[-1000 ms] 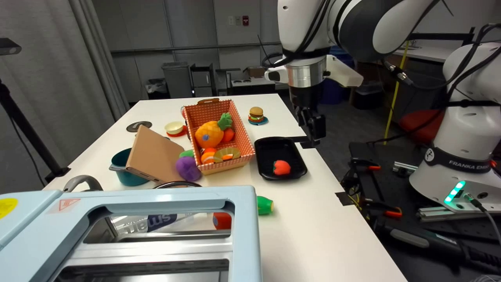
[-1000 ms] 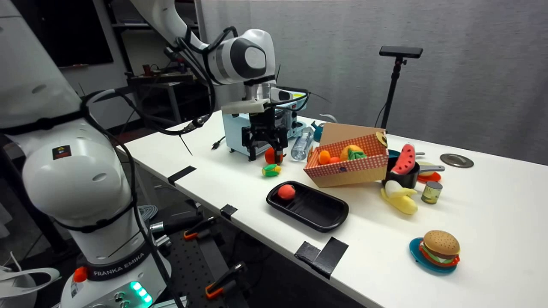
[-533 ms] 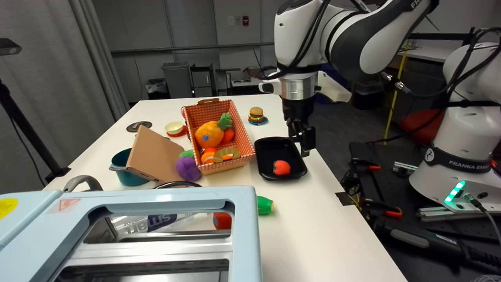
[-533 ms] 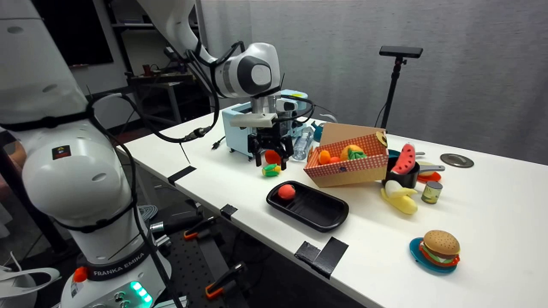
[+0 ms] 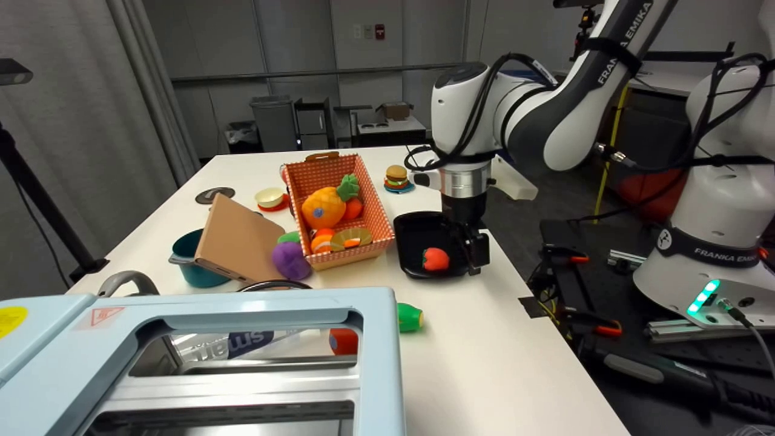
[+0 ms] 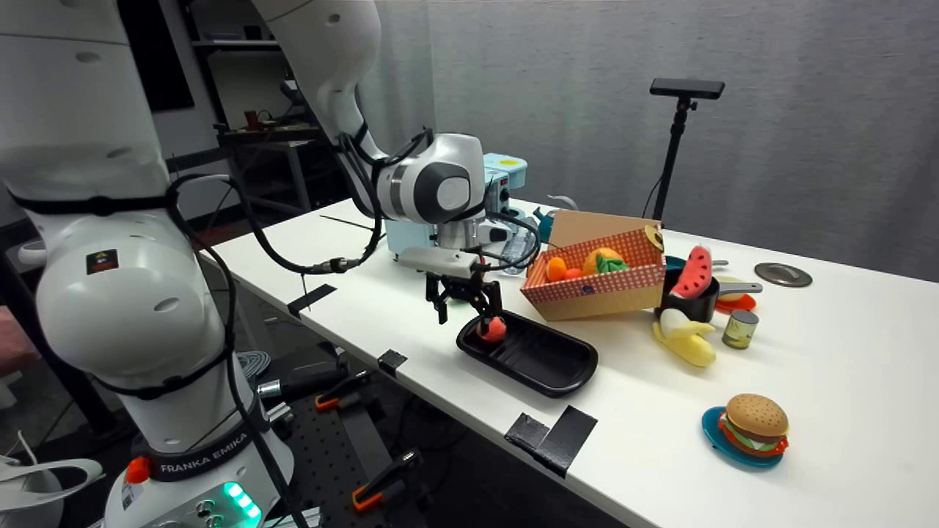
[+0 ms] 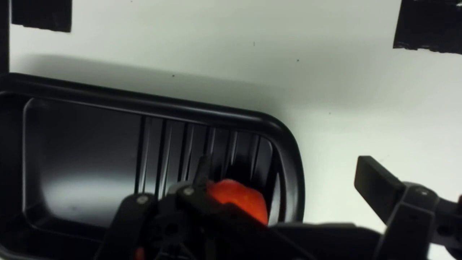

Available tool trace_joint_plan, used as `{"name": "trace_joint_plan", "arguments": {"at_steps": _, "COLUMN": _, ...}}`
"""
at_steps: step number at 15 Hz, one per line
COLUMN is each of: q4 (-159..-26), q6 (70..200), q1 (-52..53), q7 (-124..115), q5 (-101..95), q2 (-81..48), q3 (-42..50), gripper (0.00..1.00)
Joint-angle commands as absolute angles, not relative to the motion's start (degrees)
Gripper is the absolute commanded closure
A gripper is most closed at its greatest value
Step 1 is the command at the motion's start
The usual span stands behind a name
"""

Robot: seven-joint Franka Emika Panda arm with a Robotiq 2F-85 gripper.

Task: Move the peach plush toy from the oven tray to the box

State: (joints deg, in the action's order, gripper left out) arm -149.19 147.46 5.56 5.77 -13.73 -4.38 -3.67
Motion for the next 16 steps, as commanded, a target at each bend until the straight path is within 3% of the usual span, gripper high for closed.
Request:
{"name": "trace_joint_plan", "arguments": {"at_steps": 1, "q4": -149.0, "q6": 151.7, "q1": 4.2, "q7": 8.6, "q5": -13.6, "q2": -8.5, "q3": -3.1, "gripper": 0.0}}
{"name": "trace_joint_plan", "arguments": {"at_steps": 16, "q4": -140.2, "q6": 146.6, "q1": 3.1, "q7": 15.3, "q5": -11.5, "q2": -7.2, "q3": -2.9, "gripper": 0.0}}
